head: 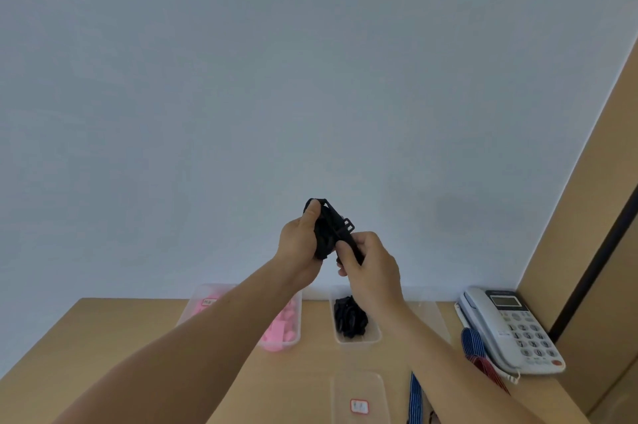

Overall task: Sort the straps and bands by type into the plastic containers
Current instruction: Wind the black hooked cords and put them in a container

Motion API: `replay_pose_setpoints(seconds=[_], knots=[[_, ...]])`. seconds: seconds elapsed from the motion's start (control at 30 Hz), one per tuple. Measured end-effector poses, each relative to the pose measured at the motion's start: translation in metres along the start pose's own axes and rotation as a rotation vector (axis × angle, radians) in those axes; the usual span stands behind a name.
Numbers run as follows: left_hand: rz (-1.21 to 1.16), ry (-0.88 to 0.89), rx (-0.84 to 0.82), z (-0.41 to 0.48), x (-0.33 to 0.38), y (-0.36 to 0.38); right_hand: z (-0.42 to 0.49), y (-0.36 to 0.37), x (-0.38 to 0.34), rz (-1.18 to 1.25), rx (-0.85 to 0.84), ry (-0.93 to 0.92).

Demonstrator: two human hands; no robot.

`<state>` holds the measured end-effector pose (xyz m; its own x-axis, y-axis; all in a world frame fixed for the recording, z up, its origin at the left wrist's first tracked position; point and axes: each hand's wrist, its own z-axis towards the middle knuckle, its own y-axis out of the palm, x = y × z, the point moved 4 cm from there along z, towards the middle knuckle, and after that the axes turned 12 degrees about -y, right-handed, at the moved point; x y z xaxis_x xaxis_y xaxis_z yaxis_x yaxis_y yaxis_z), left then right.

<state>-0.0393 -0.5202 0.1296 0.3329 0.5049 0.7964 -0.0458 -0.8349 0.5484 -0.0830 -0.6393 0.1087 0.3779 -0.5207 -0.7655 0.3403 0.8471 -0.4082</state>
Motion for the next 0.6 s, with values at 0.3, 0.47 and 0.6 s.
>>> replay_pose_setpoints(seconds=[0.3, 0.47, 0.6], knots=[[-0.062, 0.102, 0.176, 0.011, 0.018, -0.013, -0.009, 0.019, 0.000, 0.139, -0.291, 0.040], [0.446, 0.233, 0.277, 0.025, 0.025, -0.033, -0.003, 0.018, -0.008, -0.289, -0.430, -0.271], [0.775, 0.216, 0.245, 0.027, 0.018, -0.035, 0.003, 0.014, -0.016, -0.485, -0.385, -0.438]])
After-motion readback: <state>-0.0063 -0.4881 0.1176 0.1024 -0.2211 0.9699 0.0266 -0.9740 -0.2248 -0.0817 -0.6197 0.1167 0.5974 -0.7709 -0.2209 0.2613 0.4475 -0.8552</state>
